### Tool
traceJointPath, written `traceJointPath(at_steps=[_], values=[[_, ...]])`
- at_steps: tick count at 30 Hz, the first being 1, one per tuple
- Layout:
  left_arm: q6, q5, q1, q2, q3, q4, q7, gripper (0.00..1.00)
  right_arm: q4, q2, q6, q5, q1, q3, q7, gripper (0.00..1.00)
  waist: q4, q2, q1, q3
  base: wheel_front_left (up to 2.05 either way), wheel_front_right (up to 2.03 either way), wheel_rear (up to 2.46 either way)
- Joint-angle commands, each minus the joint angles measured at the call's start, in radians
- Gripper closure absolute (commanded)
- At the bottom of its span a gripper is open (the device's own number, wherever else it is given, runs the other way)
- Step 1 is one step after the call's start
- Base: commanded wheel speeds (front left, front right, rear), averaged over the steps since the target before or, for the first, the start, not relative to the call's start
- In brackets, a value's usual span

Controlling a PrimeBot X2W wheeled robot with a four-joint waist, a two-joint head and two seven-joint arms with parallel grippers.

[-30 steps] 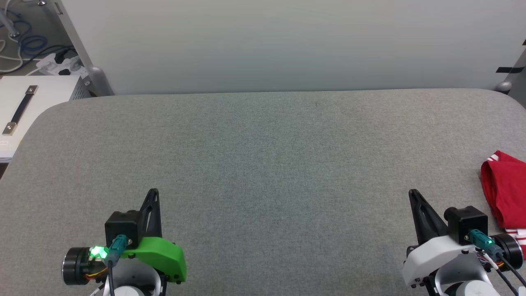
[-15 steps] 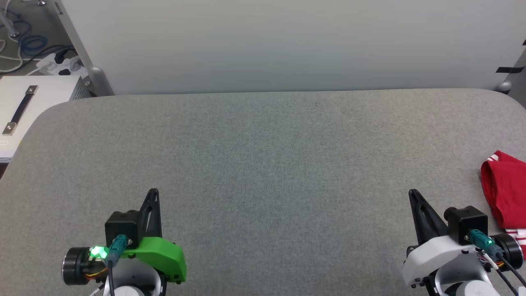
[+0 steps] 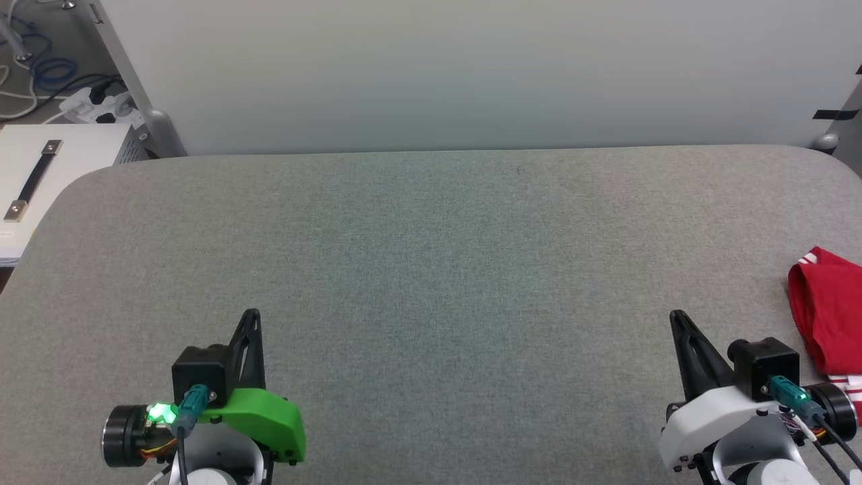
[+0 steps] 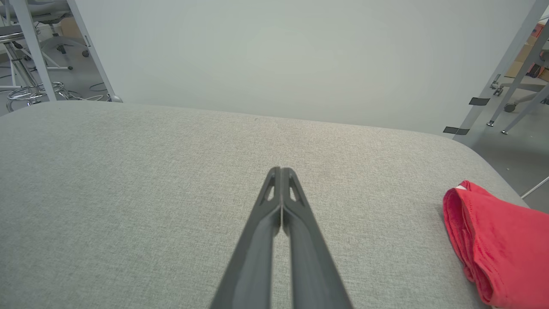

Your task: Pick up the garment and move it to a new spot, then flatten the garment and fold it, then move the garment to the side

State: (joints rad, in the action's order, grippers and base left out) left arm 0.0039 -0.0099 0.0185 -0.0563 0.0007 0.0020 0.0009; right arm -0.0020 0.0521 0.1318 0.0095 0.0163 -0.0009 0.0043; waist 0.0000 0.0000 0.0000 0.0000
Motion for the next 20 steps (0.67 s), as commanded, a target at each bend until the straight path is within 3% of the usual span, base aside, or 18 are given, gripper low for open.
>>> traceJointPath(at_steps=[1,20], values=[[-0.004,0.010,-0.018,0.006,-0.001,-0.002,-0.001,1.00,0.002,-0.002,-0.001,-0.009,-0.016,0.001,-0.004,1.00,0.000,0.0000,0.0000,0.000,0.00,0.00,0.00],[-0.004,0.010,-0.018,0.006,-0.001,-0.002,-0.001,1.00,0.002,-0.002,-0.001,-0.009,-0.016,0.001,-0.004,1.00,0.000,0.0000,0.0000,0.000,0.00,0.00,0.00]])
